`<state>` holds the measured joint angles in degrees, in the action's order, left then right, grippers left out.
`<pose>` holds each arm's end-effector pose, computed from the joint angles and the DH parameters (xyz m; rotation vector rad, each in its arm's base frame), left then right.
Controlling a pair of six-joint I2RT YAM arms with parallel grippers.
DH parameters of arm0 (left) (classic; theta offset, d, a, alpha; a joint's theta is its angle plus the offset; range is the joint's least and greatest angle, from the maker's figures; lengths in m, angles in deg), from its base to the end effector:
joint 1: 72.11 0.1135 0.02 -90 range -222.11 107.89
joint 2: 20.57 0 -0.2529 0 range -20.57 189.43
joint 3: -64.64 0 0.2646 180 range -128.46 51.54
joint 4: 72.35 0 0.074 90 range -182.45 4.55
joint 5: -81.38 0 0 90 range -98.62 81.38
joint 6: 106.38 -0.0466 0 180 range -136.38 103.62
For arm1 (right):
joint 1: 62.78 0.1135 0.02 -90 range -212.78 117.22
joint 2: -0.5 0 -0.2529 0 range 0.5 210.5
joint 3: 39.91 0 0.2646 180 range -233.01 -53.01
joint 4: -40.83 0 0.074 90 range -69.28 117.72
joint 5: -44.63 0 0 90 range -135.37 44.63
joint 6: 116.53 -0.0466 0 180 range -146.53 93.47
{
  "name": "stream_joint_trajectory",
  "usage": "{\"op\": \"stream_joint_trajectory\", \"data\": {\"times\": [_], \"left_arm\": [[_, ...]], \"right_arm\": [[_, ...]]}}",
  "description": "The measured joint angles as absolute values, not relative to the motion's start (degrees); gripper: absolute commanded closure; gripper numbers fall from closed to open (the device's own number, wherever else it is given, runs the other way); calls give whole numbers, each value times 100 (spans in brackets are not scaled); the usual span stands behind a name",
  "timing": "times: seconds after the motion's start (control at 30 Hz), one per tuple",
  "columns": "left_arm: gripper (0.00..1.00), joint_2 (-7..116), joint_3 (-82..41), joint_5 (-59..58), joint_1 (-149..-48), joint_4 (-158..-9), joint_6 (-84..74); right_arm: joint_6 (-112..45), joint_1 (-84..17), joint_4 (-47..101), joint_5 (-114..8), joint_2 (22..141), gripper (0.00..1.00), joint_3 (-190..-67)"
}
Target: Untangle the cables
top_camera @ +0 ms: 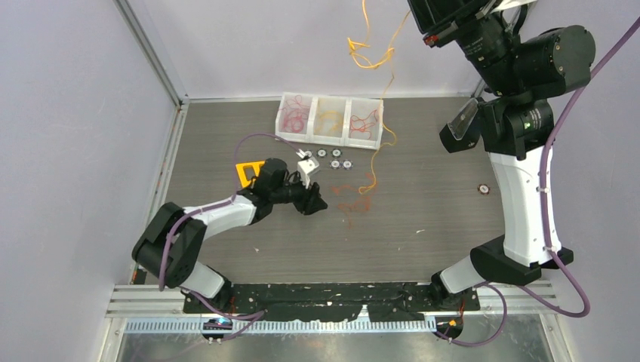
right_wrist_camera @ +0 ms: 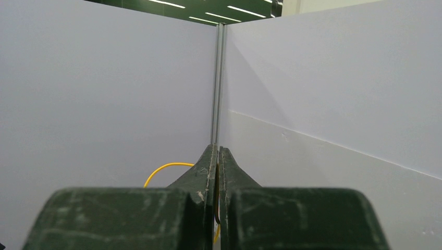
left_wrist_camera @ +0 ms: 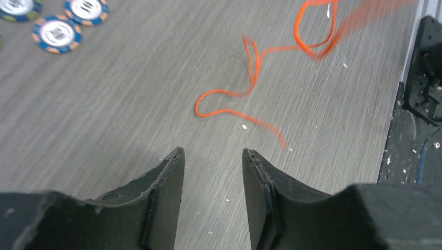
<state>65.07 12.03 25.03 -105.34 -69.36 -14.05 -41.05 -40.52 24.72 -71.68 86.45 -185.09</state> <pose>0.2537 -0.1971 0.1650 0.9205 1.9433 -0.9831 0.1976 0.1032 0.6723 -0.4994 0.7931 0.7833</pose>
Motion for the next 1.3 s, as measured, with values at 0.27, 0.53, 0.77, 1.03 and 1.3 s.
{"op": "stream_joint_trajectory", "data": {"times": [0.27, 0.53, 0.77, 1.03, 1.3], "left_arm": [[0, 5406, 1186, 2911, -10447, -6885, -1611], [0, 5767, -410, 3200, -10976, -6623, -1362], [4, 6803, -1015, 3143, -11166, -6046, -359], [46, 7087, -410, 3027, -11258, -5926, 243], [54, 6243, 495, 3047, -11214, -5954, 188]], "right_arm": [[-4155, -4052, 2474, -7354, 8453, 95, -17534], [-4359, -4052, 2441, -7476, 8551, 95, -17455], [-4437, -4052, 2470, -7502, 8565, 95, -17483], [-4396, -4052, 2428, -7491, 8615, 95, -17601], [-4223, -4052, 2336, -7461, 8569, 95, -17499]]}}
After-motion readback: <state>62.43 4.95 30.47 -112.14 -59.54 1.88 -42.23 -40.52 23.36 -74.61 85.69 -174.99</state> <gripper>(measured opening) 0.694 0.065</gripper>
